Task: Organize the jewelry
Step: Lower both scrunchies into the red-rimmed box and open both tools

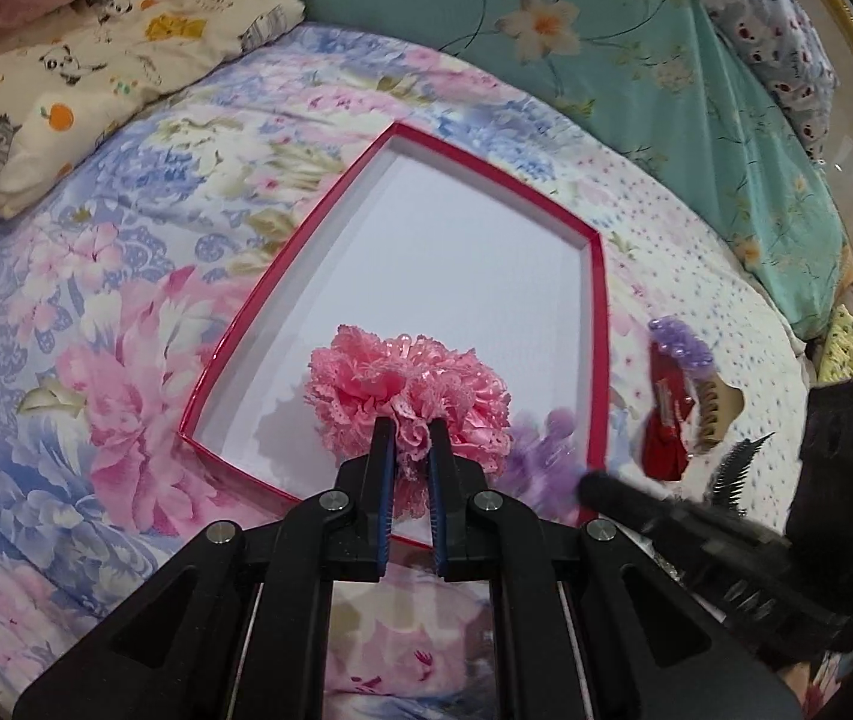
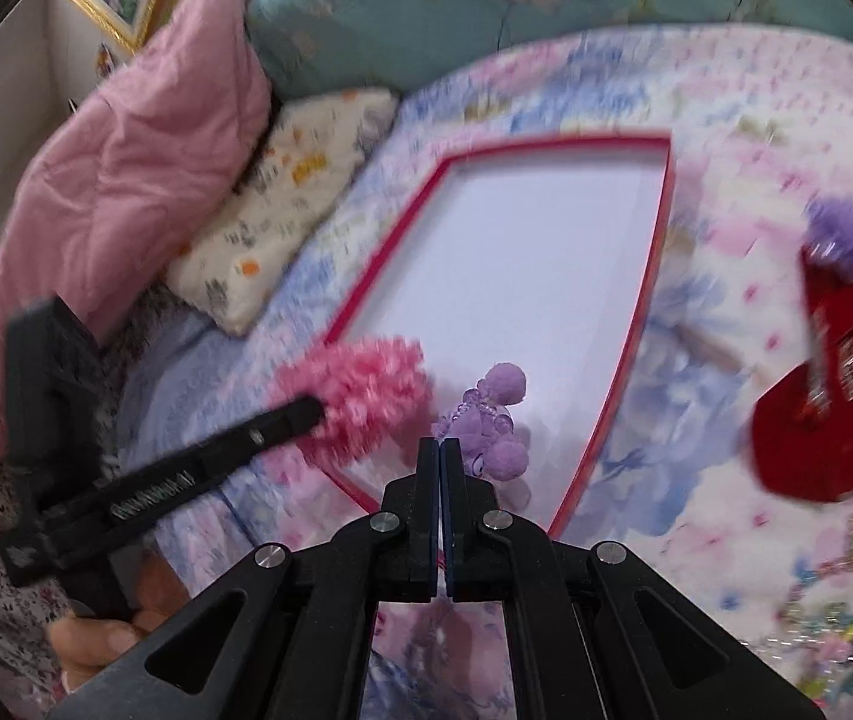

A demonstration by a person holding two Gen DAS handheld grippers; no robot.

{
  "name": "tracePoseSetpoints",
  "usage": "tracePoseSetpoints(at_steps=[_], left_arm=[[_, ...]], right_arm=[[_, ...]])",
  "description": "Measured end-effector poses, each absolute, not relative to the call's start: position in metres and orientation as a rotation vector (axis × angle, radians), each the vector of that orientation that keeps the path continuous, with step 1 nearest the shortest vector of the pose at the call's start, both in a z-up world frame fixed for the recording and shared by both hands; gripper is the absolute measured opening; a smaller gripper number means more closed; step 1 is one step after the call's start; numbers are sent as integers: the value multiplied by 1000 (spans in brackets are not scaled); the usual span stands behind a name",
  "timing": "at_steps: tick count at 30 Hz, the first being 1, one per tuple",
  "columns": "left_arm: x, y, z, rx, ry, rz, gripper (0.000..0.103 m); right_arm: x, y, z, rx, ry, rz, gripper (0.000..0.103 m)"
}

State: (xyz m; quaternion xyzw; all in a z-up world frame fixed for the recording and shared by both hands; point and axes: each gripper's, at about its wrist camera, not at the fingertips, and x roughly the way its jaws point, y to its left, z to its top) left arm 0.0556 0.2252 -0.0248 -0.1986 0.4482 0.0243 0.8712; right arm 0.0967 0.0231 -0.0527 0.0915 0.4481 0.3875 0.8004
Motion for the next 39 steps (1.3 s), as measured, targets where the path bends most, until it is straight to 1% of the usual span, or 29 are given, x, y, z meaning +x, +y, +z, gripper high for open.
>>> tracePoseSetpoints(at_steps=[4, 9, 21, 26, 29, 31, 34, 35, 36, 38, 39], left_arm=[[56, 225, -36, -422, 971, 60, 8], [52, 219, -46, -423, 1018, 67, 8], [12, 179, -56, -409, 1127, 12, 8], [13, 187, -54, -411, 1119, 51, 9], [16, 194, -55, -412, 1114, 86, 9], [18, 197, -57, -416, 1120, 99, 9], [19, 196, -60, -408, 1130, 113, 14], [18, 195, -60, -405, 1133, 119, 21], [18, 195, -61, -404, 1140, 130, 35], [15, 196, -59, -405, 1138, 148, 52], [14, 196, -58, -410, 1134, 146, 52]], right_arm=[[93, 28, -77, 147, 1041, 823, 0], [85, 14, -85, 99, 1096, 827, 0], [67, -26, -81, 6, 1106, 765, 0], [65, -18, -80, 3, 1097, 777, 0], [64, -9, -78, -11, 1085, 779, 5], [65, -4, -79, -18, 1083, 781, 5], [64, -1, -80, -17, 1091, 790, 8], [63, 0, -79, -11, 1092, 796, 12], [63, -1, -79, -3, 1092, 796, 30], [61, -6, -74, 31, 1084, 819, 50], [60, -7, -72, 39, 1077, 820, 57]])
